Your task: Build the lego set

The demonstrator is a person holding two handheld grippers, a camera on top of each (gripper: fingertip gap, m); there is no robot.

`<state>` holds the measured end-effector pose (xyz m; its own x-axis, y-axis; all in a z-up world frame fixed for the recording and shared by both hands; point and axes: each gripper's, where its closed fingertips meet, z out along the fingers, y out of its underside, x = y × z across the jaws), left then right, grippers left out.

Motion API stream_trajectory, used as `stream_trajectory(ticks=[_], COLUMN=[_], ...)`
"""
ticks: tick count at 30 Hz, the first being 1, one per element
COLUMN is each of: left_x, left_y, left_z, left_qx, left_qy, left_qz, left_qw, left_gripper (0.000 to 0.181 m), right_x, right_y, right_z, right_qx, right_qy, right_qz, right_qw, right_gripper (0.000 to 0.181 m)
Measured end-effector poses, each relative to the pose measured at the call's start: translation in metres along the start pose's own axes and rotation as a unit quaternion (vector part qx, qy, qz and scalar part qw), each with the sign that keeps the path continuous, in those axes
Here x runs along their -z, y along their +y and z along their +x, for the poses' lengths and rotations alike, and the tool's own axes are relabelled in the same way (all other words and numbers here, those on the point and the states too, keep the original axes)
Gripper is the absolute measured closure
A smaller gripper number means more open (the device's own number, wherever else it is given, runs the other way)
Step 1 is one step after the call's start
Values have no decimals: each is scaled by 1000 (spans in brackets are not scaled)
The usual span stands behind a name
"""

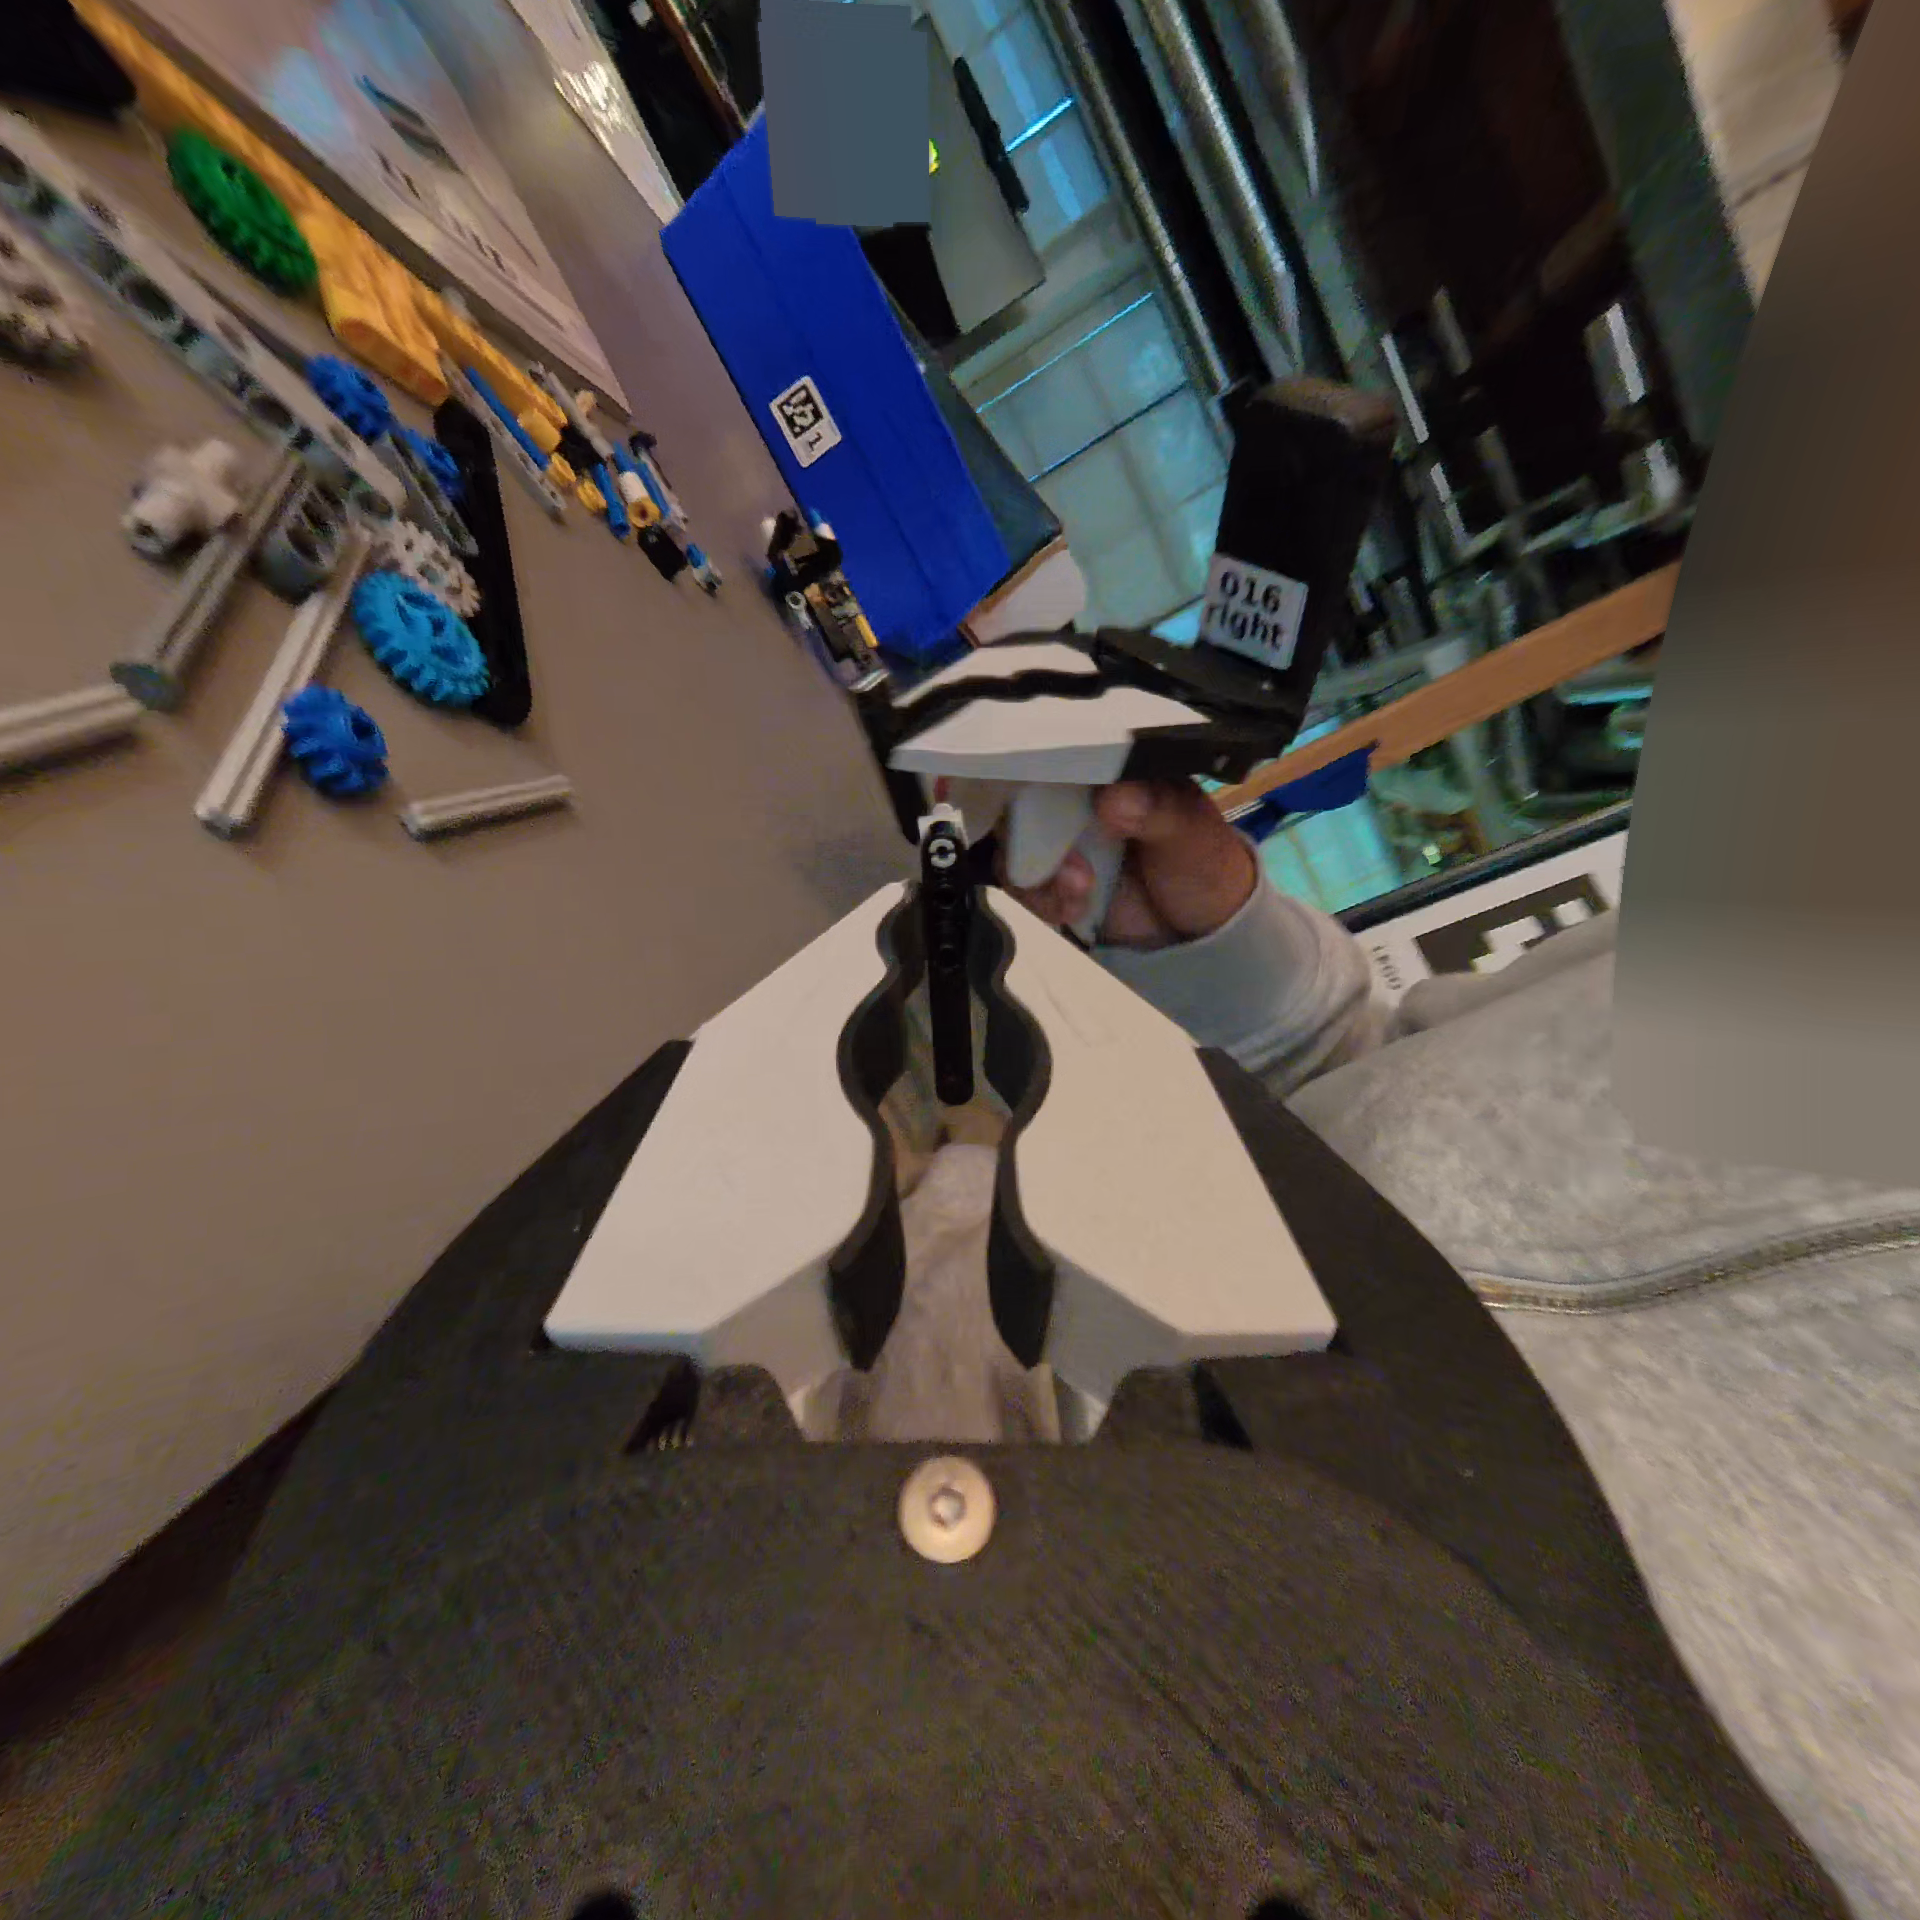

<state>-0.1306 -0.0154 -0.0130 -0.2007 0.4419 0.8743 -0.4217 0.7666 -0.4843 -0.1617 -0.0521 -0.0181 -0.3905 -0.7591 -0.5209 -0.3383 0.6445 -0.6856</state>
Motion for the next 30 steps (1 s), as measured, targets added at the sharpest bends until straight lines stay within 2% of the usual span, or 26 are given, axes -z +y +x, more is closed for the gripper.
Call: stream_trajectory(ticks=[2, 4, 10, 20, 30], left_x=[-1, -1, 12, 13, 14], left_y=[5, 13, 15, 19, 19], left_z=[3, 7, 11, 26, 28], left_qx=[32, 64, 142, 124, 122], left_qy=[19, 37, 85, 110, 113], left_qz=[-1, -7, 21, 6, 2], left_qw=[999, 997, 986, 986, 986], left_gripper=[179, 178, 178, 178, 178], right_x=[0, 0, 2, -6, -6], right_y=[-5, 0, 25, 19, 23], right_z=[-28, -44, -55, -68, -70], right_qx=[-92, -168, -306, -328, -323], right_qy=[-81, -127, -164, -203, -197], right_qz=[51, 85, 157, 158, 135], right_qw=[991, 974, 925, 909, 916], right_gripper=[178, 178, 178, 178, 178])
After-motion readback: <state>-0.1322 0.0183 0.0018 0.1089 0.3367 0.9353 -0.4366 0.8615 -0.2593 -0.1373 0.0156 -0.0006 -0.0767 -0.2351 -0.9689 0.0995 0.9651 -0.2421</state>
